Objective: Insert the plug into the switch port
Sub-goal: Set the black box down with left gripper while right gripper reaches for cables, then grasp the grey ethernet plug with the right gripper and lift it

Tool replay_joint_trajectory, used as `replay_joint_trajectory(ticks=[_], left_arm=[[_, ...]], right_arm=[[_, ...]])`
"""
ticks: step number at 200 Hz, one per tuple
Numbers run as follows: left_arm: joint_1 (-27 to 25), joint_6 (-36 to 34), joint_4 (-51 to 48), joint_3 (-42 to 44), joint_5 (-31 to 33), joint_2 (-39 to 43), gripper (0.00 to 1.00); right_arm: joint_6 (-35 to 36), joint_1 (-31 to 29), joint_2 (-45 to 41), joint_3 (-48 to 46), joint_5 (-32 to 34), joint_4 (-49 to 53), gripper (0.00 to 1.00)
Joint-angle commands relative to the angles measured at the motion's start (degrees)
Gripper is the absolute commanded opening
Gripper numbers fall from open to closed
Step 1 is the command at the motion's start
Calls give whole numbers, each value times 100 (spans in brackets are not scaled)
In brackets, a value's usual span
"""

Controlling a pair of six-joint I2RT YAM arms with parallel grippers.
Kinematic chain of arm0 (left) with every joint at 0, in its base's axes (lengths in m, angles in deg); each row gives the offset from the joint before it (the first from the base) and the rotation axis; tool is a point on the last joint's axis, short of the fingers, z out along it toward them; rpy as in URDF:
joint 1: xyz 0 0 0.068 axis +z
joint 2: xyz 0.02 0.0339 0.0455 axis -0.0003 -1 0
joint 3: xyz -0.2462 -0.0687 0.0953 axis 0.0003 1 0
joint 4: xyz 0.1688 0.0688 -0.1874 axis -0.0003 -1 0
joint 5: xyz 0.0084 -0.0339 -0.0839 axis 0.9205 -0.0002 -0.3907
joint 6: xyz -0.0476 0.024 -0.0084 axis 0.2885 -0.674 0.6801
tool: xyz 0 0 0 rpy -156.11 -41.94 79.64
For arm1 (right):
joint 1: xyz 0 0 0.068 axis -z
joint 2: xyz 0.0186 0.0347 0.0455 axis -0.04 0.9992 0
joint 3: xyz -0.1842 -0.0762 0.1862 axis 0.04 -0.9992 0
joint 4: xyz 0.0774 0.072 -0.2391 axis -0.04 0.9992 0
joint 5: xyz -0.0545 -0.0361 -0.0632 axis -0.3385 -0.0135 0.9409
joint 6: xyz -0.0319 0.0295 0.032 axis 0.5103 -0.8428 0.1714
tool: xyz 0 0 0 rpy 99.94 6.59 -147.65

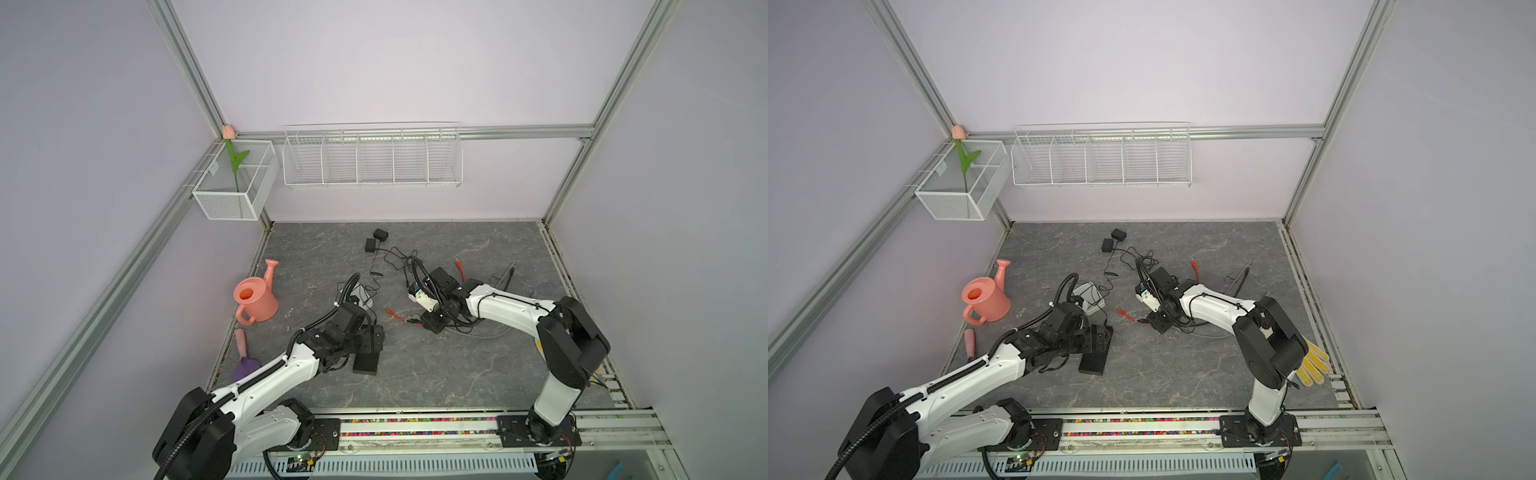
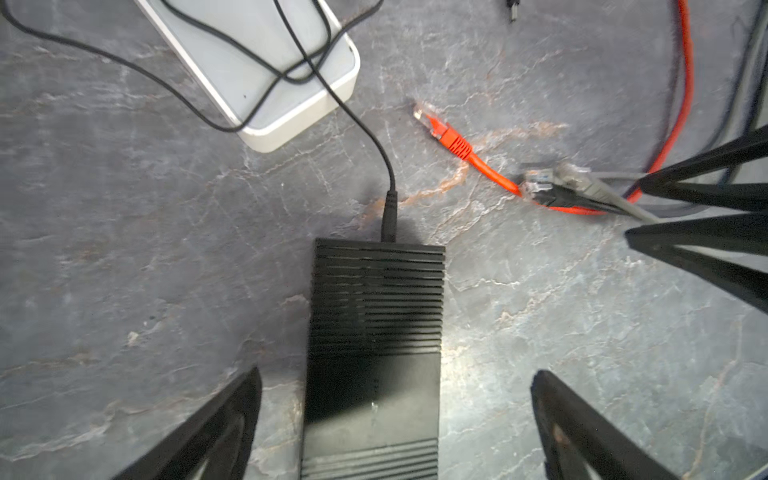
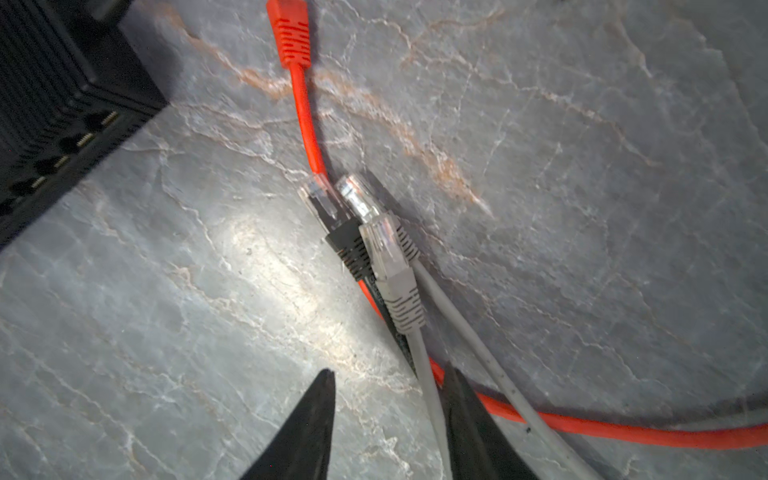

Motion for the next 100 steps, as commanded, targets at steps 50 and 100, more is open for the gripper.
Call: replay_joint_trajectory(ticks=[50, 100], left_arm=[[22, 382, 208, 525, 569, 2397, 100], [54, 309, -152, 411, 639, 3059, 100]], right_arm=[[223, -18, 530, 485, 32, 226, 36], [199, -73, 667, 441, 193, 151, 34]])
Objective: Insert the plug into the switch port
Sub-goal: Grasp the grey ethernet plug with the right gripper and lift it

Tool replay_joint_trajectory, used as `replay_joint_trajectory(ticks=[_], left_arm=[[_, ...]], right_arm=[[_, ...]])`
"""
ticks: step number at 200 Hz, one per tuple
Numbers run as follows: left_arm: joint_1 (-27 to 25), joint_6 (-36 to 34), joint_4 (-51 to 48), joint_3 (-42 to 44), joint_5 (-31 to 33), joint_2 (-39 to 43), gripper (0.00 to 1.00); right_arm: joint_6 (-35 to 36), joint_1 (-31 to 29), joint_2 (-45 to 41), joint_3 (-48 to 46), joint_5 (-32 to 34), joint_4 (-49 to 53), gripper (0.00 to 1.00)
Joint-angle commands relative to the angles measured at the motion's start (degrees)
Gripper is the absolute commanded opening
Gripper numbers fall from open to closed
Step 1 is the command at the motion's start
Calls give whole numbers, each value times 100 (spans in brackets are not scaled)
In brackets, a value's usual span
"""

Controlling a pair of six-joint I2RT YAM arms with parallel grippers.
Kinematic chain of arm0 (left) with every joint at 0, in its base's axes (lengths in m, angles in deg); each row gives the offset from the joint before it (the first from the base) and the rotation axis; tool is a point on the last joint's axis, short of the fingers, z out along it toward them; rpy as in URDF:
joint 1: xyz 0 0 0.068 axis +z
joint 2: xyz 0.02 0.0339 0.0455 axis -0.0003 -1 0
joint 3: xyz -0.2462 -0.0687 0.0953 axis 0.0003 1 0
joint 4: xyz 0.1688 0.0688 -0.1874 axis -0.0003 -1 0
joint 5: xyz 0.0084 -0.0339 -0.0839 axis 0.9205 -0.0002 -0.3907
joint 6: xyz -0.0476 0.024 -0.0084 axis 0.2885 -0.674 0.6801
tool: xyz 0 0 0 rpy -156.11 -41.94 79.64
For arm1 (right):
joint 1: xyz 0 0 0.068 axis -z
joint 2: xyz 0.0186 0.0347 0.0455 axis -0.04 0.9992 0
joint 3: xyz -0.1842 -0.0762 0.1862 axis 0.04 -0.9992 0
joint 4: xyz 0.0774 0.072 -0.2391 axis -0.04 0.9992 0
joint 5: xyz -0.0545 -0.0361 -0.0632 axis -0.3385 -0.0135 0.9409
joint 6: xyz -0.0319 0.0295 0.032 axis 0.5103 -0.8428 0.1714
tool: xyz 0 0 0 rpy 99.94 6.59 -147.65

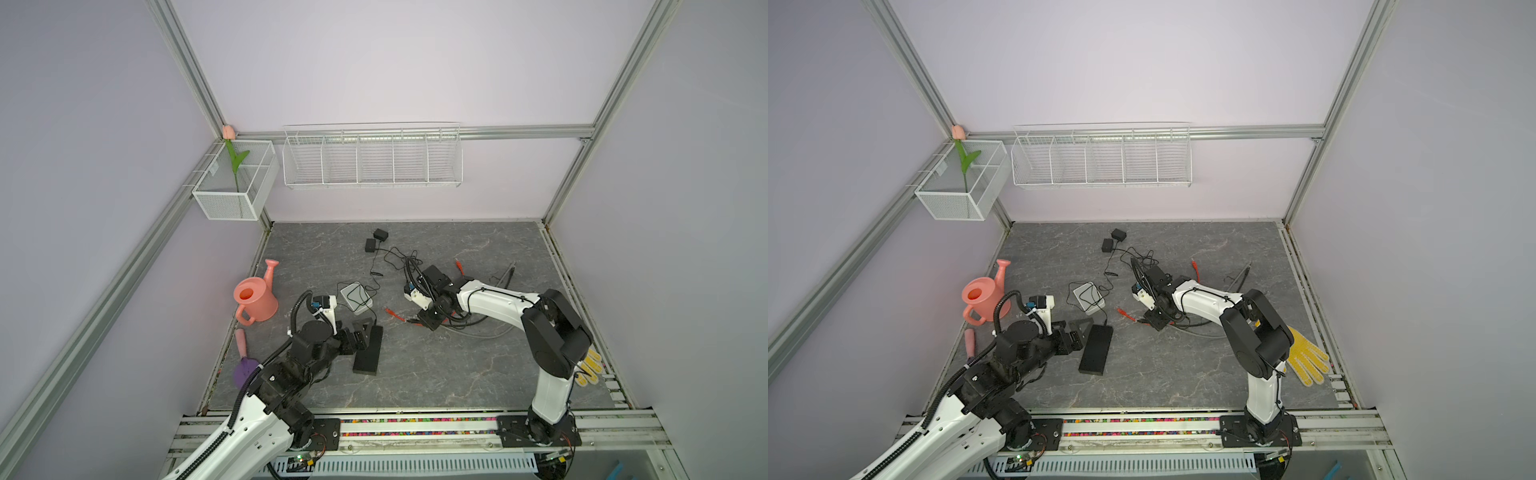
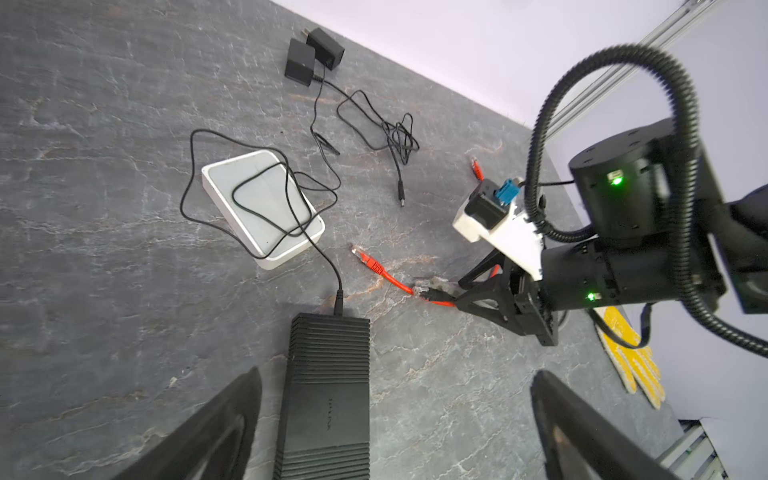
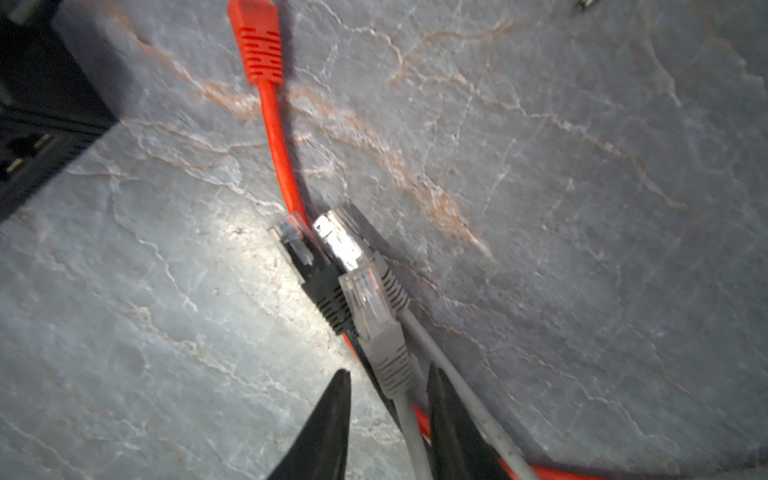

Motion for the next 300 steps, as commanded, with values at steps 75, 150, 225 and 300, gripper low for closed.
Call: replay_joint_trajectory(ticks=[75, 150, 225, 300], left_arm=[[42, -51, -295, -382, 111, -268, 99], [40, -59, -273, -436, -9, -172, 99], [42, 329, 1244, -89, -1617, -730, 92], [42, 971, 2480, -203, -2804, -2242, 72]], right_arm=[[104, -456, 74, 108, 834, 88, 14], [64, -675, -521, 95, 1372, 326, 13], [-104, -1240, -1939, -843, 1372, -515, 13], [-173, -2054, -3137, -1813, 2266, -1473, 13]])
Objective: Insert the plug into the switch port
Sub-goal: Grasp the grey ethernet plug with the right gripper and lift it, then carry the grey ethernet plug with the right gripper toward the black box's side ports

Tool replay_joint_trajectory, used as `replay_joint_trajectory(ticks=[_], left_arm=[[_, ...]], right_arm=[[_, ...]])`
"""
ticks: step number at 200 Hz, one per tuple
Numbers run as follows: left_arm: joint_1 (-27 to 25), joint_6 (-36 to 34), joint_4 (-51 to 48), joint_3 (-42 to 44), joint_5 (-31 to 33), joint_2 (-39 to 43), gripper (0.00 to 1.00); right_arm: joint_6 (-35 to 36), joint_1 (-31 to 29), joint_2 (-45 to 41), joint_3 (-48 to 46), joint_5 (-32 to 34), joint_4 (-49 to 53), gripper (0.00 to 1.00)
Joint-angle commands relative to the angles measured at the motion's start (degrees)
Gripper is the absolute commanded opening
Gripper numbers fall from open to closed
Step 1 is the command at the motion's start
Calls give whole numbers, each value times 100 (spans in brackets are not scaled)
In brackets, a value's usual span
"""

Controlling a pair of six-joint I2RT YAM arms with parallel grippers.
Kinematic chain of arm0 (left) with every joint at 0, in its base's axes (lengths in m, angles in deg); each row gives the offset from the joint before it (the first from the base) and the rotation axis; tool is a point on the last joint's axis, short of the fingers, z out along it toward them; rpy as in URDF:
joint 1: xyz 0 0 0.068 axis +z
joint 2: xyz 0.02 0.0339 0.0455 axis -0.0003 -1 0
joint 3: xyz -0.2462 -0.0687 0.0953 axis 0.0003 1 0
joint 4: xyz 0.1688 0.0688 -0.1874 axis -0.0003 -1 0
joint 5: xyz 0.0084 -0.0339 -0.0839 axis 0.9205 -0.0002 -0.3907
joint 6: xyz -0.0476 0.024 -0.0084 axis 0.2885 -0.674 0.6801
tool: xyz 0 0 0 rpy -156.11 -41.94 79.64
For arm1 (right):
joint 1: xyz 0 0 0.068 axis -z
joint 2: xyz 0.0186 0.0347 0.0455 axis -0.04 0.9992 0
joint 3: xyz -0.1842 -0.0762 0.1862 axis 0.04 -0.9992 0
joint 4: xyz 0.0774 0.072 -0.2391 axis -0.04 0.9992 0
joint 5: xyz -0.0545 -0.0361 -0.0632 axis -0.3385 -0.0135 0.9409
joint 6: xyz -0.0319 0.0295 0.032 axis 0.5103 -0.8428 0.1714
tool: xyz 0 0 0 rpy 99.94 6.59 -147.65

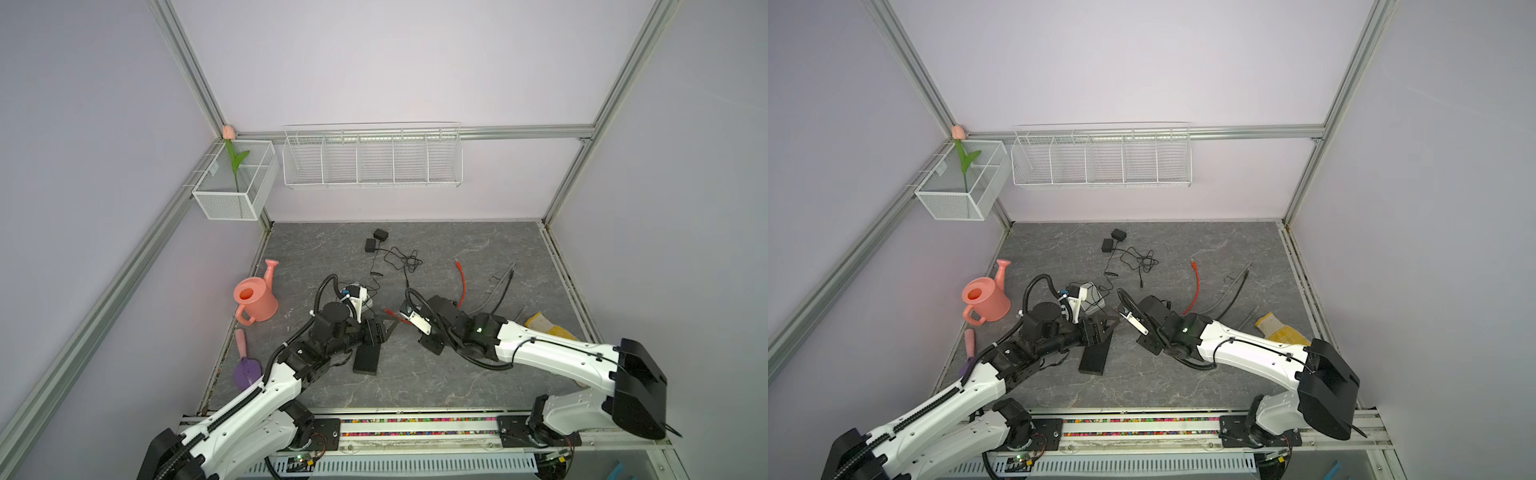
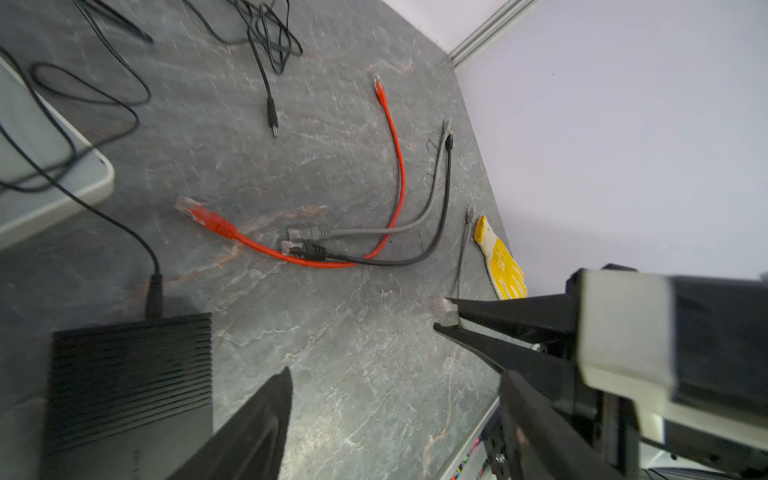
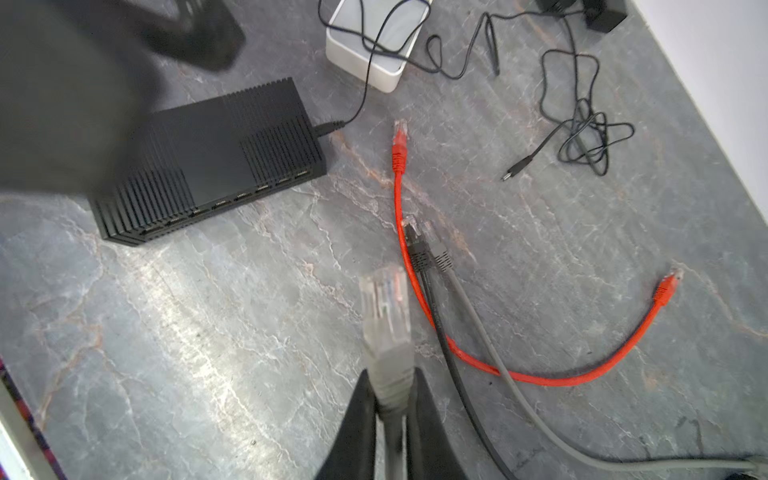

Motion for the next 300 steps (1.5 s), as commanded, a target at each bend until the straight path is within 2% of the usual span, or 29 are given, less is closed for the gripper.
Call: replay_joint_trajectory(ticks=[1, 66, 102, 135, 166, 253, 261, 279, 300], left_arm=[[11, 319, 672, -32, -469, -185, 72], [-32, 916, 1328, 64, -654, -434, 59], [-46, 951, 1344, 96, -646, -518, 45], [-51, 963, 1383, 86, -629, -556, 38], [-52, 984, 1370, 30, -718, -653, 26], [-170, 946, 1243, -12, -812, -728, 25], [-169, 929, 1235, -21, -824, -733, 20], [-169, 903, 1234, -8, -841, -753, 0], [-169, 896, 1294, 64, -810, -788, 0]], right_arm=[[-81, -209, -277, -193, 427, -484, 13], [-62, -541, -149, -204, 736, -734, 13], [-25, -680, -42, -123, 812, -798, 13], [-8, -781, 55, -64, 841, -833, 13], [-9, -813, 88, -49, 909, -850, 13], [27, -817, 243, 52, 1043, -917, 13], [20, -822, 266, 46, 1049, -921, 13], [-4, -815, 253, 50, 1039, -943, 13], [-30, -816, 204, 39, 1006, -940, 15]])
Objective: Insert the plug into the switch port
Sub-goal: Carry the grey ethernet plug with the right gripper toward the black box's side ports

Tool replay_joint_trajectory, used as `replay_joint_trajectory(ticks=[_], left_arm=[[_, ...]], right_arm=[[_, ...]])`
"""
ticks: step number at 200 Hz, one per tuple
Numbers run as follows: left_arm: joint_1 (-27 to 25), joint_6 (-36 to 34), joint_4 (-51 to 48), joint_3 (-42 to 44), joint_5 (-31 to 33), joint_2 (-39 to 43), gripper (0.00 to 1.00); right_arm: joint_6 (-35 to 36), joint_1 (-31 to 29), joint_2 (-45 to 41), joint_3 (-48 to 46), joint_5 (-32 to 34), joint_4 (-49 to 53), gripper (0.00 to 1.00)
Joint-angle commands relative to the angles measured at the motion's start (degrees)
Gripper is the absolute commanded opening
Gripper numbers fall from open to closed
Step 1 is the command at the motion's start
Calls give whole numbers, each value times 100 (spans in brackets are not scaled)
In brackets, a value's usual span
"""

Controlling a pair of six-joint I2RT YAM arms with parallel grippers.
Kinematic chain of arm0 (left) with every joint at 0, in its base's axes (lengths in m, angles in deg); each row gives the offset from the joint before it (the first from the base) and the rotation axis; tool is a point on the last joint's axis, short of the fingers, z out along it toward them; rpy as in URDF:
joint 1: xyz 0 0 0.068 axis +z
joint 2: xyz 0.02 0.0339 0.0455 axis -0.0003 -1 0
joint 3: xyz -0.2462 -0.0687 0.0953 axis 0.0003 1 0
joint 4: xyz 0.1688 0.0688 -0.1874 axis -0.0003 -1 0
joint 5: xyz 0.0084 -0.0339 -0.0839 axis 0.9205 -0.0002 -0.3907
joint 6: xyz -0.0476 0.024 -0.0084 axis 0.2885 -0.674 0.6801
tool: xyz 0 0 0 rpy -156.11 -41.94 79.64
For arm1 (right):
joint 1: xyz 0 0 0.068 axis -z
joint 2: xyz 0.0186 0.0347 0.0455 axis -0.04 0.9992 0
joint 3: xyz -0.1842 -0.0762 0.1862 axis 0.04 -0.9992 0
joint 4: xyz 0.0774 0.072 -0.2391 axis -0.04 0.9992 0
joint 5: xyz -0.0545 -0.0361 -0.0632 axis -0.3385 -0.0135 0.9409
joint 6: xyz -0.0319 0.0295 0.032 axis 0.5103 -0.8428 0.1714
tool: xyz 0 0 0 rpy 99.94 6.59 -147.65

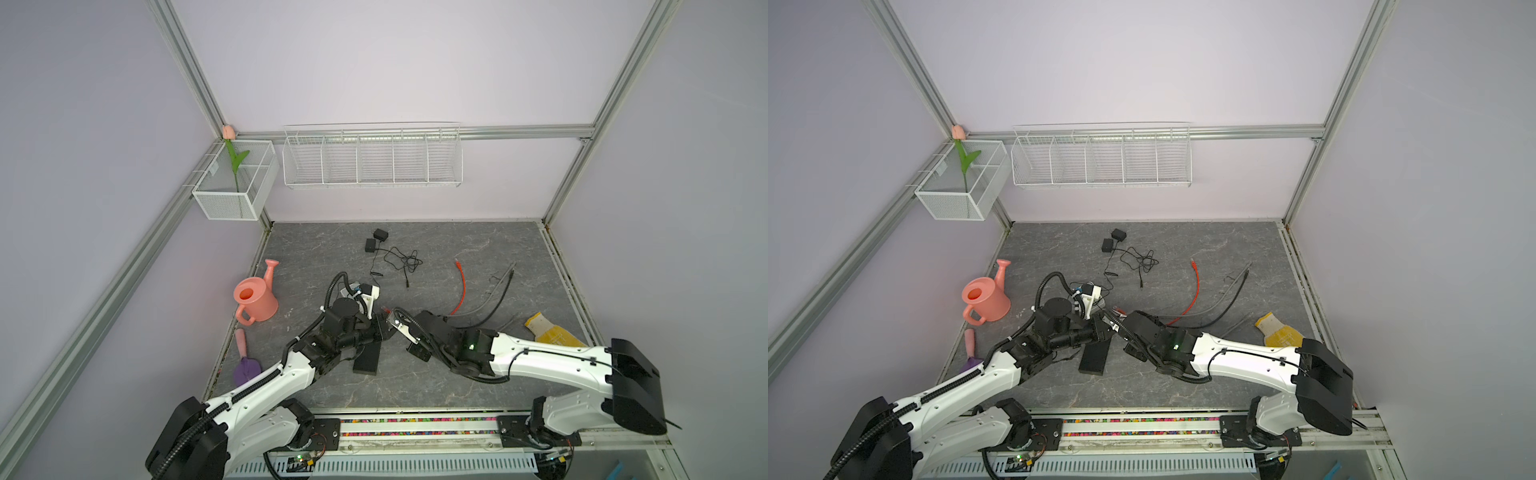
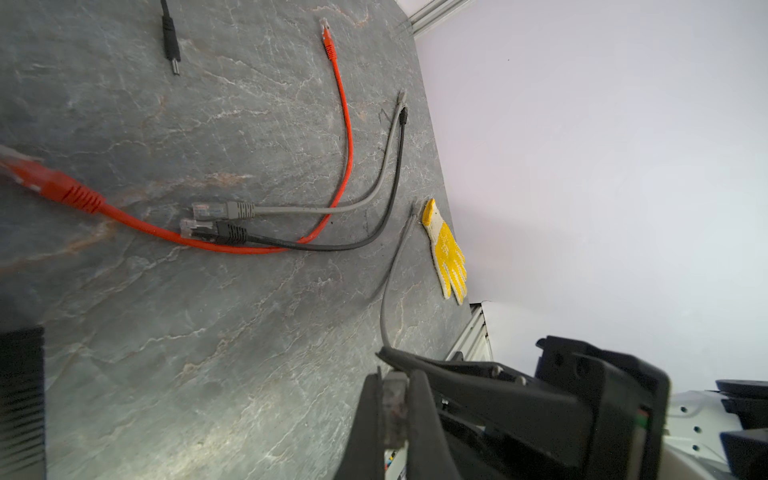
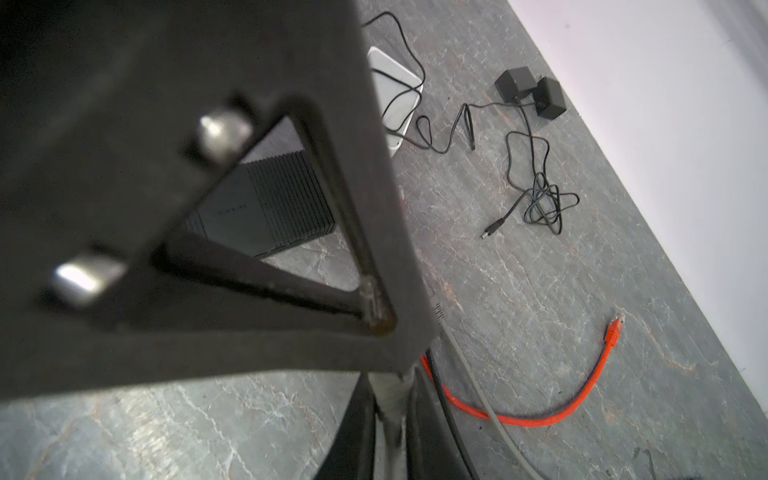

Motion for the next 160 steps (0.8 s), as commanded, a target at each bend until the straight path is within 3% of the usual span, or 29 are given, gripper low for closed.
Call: replay_joint_trajectory(ticks=[1, 30, 40, 55, 63, 69, 85, 111, 160], left_arm=[[-23, -40, 136, 35, -74, -30, 0], [-23, -150, 38, 80, -20, 45, 0], [-23, -215, -31, 93, 16, 117, 0], [-23, -211, -24, 169, 55, 230, 0], [-14, -208, 37, 225, 56, 274, 0], [-14, -200, 87, 261, 60, 306, 0], [-14, -192, 146, 308, 52, 308, 0], [-14, -158, 275, 348, 17, 275, 0], [-14, -151, 326, 436, -4, 312, 0]], right_arm=[[-30, -35, 1, 85, 11, -148, 15], [-132, -1, -238, 19, -287, -3, 27], [-312, 209, -473, 7, -826, 209, 43], [-676, 806, -917, -96, -2071, 384, 53], [-852, 1084, -1174, -227, -2540, 314, 75], [-936, 1252, -1338, -307, -2810, 265, 81], [-1025, 1499, -1611, -361, -3200, 254, 79], [-742, 1526, -1581, -342, -3301, 477, 76], [-259, 1470, -612, 333, -3486, 1319, 54]])
